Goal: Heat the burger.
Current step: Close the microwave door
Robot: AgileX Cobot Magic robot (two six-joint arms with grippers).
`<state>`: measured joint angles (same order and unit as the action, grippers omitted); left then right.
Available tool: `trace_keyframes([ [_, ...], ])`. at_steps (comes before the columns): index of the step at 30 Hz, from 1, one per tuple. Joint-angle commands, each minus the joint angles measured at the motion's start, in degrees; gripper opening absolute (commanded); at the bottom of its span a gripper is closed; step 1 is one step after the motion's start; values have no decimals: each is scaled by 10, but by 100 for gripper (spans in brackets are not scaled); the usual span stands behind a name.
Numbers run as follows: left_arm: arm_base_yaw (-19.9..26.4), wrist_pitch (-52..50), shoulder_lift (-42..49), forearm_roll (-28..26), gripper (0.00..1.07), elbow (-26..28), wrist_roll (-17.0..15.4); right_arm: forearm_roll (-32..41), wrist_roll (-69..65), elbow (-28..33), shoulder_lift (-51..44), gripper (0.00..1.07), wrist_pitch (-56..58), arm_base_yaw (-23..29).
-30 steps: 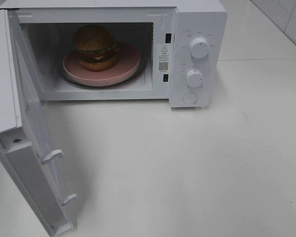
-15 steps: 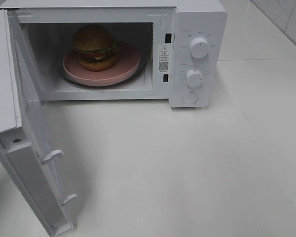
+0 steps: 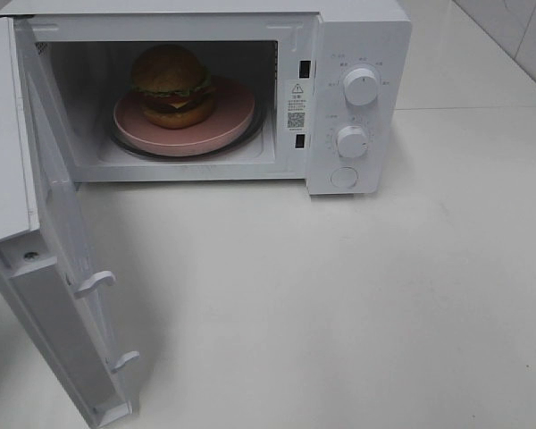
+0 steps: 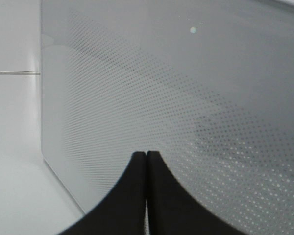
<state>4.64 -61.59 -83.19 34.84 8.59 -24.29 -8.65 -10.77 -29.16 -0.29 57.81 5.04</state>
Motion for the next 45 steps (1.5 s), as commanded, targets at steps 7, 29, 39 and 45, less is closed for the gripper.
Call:
trace_keyframes([
  [7,-78,18,-6,-42,0,31,12,1,-4,1,-14,76,-1,-5],
  [29,-237,104,-24,-196,0,133,75,1,-4,1,-14,76,-1,-5],
  [39,-309,105,-93,-264,0,189,89,1,-4,1,-14,76,-1,-5],
  [45,-364,105,-144,-339,0,244,137,1,-4,1,-14,76,-1,-5],
])
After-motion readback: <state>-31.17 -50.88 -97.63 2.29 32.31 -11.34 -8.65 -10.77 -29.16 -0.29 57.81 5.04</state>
